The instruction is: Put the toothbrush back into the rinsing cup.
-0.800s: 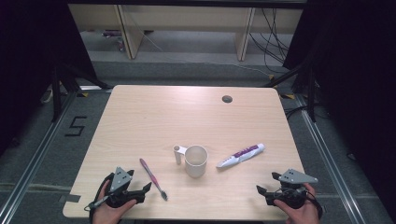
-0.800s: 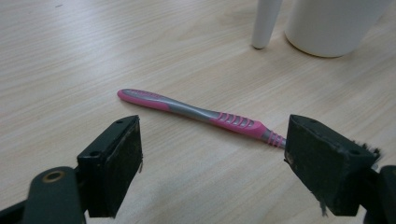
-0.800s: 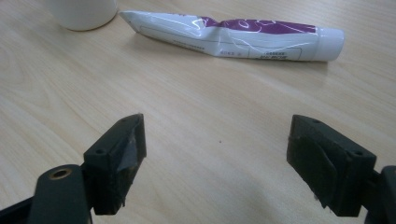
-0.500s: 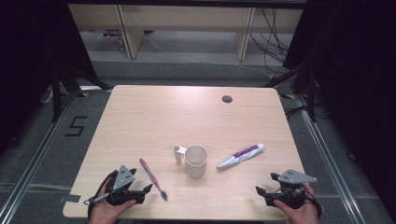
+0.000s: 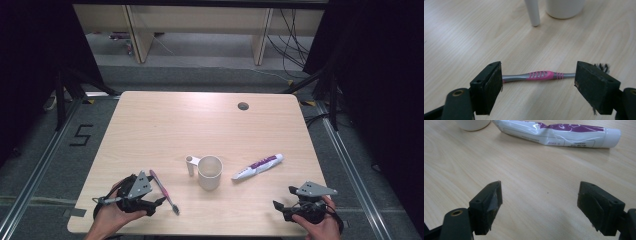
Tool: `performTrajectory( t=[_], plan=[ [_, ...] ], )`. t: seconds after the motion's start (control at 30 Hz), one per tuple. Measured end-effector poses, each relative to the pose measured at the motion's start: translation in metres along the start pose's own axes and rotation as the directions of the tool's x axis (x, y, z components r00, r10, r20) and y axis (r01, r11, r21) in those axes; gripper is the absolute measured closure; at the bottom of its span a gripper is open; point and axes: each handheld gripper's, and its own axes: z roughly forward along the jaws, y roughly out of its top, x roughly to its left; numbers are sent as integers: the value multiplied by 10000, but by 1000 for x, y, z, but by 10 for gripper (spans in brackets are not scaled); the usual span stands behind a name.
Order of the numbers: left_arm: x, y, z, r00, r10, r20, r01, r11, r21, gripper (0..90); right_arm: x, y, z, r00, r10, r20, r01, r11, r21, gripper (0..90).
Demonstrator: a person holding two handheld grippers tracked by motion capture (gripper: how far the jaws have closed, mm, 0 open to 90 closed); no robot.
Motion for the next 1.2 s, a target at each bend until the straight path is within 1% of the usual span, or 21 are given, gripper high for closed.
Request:
performTrajectory(
  t=[0.03,0.17,0.2,0.23,0.27,0.3,0.33,0.37,0.4,0.43,0.57,0.6,0.63,0.7,0.73,0.77,0.83,0.93,1.07,1.17,1.2],
  plan=[
    [4,3,0,9993,362,96,-365,9990,263,231,-1,0,1,9999,-107,2,107,9999,-28,209],
    [10,12,5,9955,799,500,-825,9953,508,245,0,-1,1,9999,70,-149,-68,9999,119,210],
    [11,16,8,9924,971,755,-1016,9932,577,248,0,-1,0,9999,83,-69,-82,9999,106,210],
    [11,16,8,9924,971,755,-1016,9932,577,249,0,-1,0,9999,83,-69,-82,9999,106,210],
    [11,18,10,9895,1166,849,-1225,9901,684,249,1,-1,0,9992,369,-177,-366,9992,189,211],
    [11,20,12,9861,1371,937,-1450,9859,835,257,-1,0,1,10000,56,-72,-56,10000,70,210],
    [12,21,14,9806,1624,1095,-1734,9798,992,267,-1,-1,1,9998,138,-173,-137,9999,96,210],
    [12,23,17,9778,1700,1225,-1832,9774,1053,275,-1,-1,1,9997,150,-203,-148,9998,109,211],
    [12,24,19,9715,1872,1452,-2047,9718,1171,289,-1,0,1,9999,65,-124,-64,9999,81,212],
    [13,25,21,9638,2130,1603,-2345,9633,1302,320,-1,0,1,9997,146,-210,-145,9999,86,212],
    [16,30,26,9387,2605,2258,-3021,9372,1744,361,-1,0,1,9998,80,-169,-78,9999,101,212],
    [17,31,28,9321,2704,2412,-3149,9337,1704,365,-1,-1,1,9998,125,-182,-123,9998,131,212],
    [18,32,28,9279,2744,2525,-3237,9288,1805,375,0,-1,1,9995,211,-223,-207,9996,172,213],
    [20,34,30,9233,2805,2625,-3336,9242,1859,375,0,-1,1,9992,294,-266,-289,9994,203,213],
    [21,35,31,9172,2916,2714,-3487,9171,1930,376,0,-1,1,9994,240,-253,-235,9996,174,214],
    [23,35,33,9129,2972,2798,-3574,9131,1961,377,0,-1,1,9991,318,-297,-312,9993,192,214],
    [28,34,36,9098,2958,2910,-3634,9066,2146,380,0,-1,1,9986,412,-322,-404,9989,256,215],
    [33,33,38,9112,2894,2932,-3596,9060,2232,381,0,-1,1,9987,419,-298,-411,9988,267,216],
    [38,30,43,9049,2897,3118,-3698,8978,2390,382,0,-1,1,9988,348,-357,-340,9992,231,217],
    [39,29,46,8939,2949,3375,-3840,8923,2374,392,0,-1,1,9988,385,-287,-380,9991,198,218],
    [39,29,47,8911,2984,3418,-3870,8932,2291,393,0,-1,1,9986,396,-348,-388,9990,240,218]
  ],
)
